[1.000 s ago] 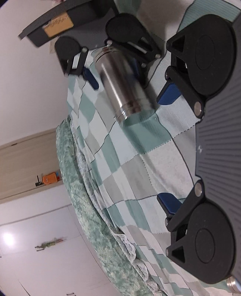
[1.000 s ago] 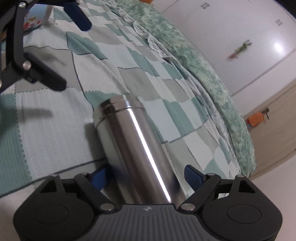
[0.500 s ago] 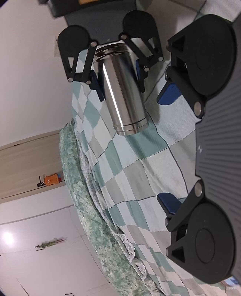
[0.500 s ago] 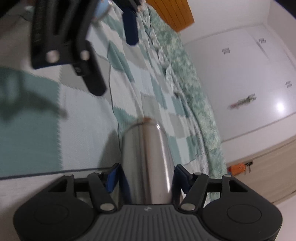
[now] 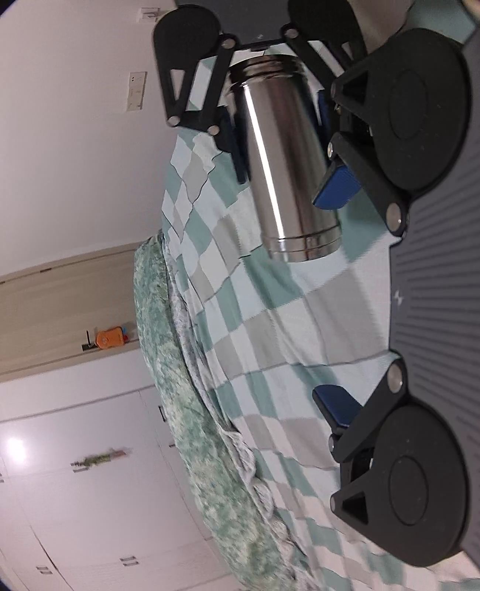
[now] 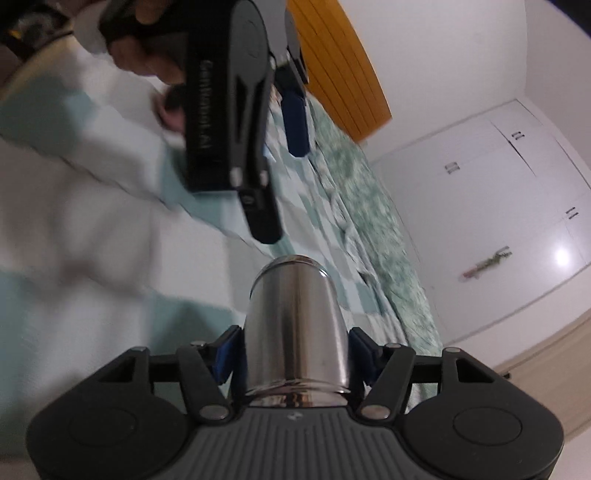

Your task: Flip cup upright

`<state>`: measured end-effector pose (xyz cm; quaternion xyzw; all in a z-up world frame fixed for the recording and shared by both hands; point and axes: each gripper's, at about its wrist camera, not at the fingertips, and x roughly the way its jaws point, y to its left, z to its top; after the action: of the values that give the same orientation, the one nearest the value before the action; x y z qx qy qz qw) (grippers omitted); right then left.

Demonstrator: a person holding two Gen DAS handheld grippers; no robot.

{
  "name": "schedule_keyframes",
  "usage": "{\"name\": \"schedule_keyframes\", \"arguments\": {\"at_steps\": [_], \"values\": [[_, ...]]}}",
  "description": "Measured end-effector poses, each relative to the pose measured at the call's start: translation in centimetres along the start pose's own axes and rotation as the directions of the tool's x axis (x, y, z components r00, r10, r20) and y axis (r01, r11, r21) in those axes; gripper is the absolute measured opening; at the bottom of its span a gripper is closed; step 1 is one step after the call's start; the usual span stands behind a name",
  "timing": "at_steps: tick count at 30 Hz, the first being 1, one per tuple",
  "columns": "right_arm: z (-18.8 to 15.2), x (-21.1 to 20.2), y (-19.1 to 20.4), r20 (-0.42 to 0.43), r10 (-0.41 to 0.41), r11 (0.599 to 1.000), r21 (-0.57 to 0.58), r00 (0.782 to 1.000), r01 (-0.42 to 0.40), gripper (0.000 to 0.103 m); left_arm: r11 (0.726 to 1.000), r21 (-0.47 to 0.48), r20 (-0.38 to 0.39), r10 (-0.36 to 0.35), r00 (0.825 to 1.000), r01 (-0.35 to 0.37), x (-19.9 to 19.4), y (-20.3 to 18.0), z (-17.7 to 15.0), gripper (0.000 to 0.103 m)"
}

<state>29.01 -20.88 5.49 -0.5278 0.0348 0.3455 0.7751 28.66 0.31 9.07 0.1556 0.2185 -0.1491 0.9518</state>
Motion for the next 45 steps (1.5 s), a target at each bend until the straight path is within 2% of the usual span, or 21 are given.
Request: {"name": "schedule_keyframes", "arguments": {"at_steps": [5,9,12,15,18,22,27,29,30,31,33,36,38,41,42,43,45], "values": [[2.4,-3.8,2.8,0.07,0.09,0.994,0.06,0.994,-0.094,0.062,1.0,-0.021,-0.038,0.019,0.999,-0.02,-5.7,-0.6,-2.9,0.103],[3.2,-4.9,4.9,0.072,0.182,0.977,0.101,0.981,-0.189,0.062,0.998,-0.045,-0.078,0.034,0.996,-0.038,-8.6,-0.9,-5.2,0.103],[2.8,-4.7,6.0,0.026,0.26,0.958,0.114,0.965,-0.261,0.062,0.997,-0.064,-0.103,0.046,0.994,-0.053,-10.2,-1.0,-6.8,0.103],[2.1,-3.3,6.5,-0.067,0.305,0.947,0.125,0.95,-0.296,0.062,0.995,-0.078,-0.113,0.058,0.992,-0.067,-11.6,-1.3,-7.8,0.103],[2.0,-2.4,5.4,-0.102,0.329,0.938,0.151,0.939,-0.313,0.062,0.993,-0.093,-0.111,0.067,0.992,-0.078,-12.8,-1.6,-8.5,0.103],[2.9,-1.0,5.2,-0.154,0.359,0.933,0.099,0.921,-0.347,0.062,0.989,-0.116,-0.112,0.077,0.991,-0.09,-13.8,-2.0,-9.1,0.103],[3.2,-1.0,6.0,-0.166,0.354,0.935,0.074,0.92,-0.346,0.062,0.987,-0.131,-0.111,0.082,0.99,-0.096,-14.6,-2.6,-9.5,0.103],[3.2,-1.1,5.5,-0.164,0.338,0.939,0.126,0.927,-0.321,0.071,0.987,-0.127,-0.11,0.084,0.99,-0.098,-14.8,-2.8,-9.5,0.103],[3.2,-1.5,5.1,-0.152,0.328,0.939,0.159,0.932,-0.305,0.09,0.988,-0.123,-0.108,0.081,0.991,-0.094,-14.8,-2.9,-9.4,0.103],[3.1,-2.3,4.5,-0.117,0.326,0.933,0.2,0.938,-0.299,0.103,0.989,-0.117,-0.107,0.076,0.991,-0.088,-14.8,-2.9,-9.3,0.103],[2.7,-4.3,3.5,-0.056,0.298,0.916,0.298,0.953,-0.269,0.103,0.992,-0.095,-0.108,0.071,0.992,-0.082,-14.6,-3.2,-8.9,0.103],[1.5,-7.3,2.8,-0.047,0.18,0.872,0.47,0.983,-0.137,0.103,0.997,-0.055,-0.106,0.046,0.993,-0.052,-13.7,-3.5,-8.1,0.103],[0.3,-9.4,2.6,-0.055,0.108,0.805,0.591,0.993,-0.054,0.103,1.0,-0.017,-0.113,0.021,0.993,-0.023,-12.6,-4.0,-7.5,0.103],[-2.0,-11.9,2.4,-0.08,0.06,0.659,0.752,0.995,0.021,0.103,0.997,0.068,-0.127,-0.015,0.992,0.024,-10.4,-5.2,-6.7,0.103],[-2.7,-12.3,2.4,-0.092,0.052,0.623,0.782,0.994,0.04,0.103,0.994,0.1,-0.134,-0.033,0.99,0.046,-9.7,-5.7,-6.4,0.103],[-3.4,-12.8,2.5,-0.112,0.041,0.589,0.806,0.993,0.067,0.103,0.989,0.13,-0.142,-0.052,0.989,0.07,-9.0,-6.2,-6.1,0.103],[-4.3,-13.4,2.6,-0.133,0.03,0.553,0.828,0.991,0.095,0.103,0.975,0.191,-0.15,-0.086,0.985,0.114,-7.5,-7.3,-5.5,0.103]]}}
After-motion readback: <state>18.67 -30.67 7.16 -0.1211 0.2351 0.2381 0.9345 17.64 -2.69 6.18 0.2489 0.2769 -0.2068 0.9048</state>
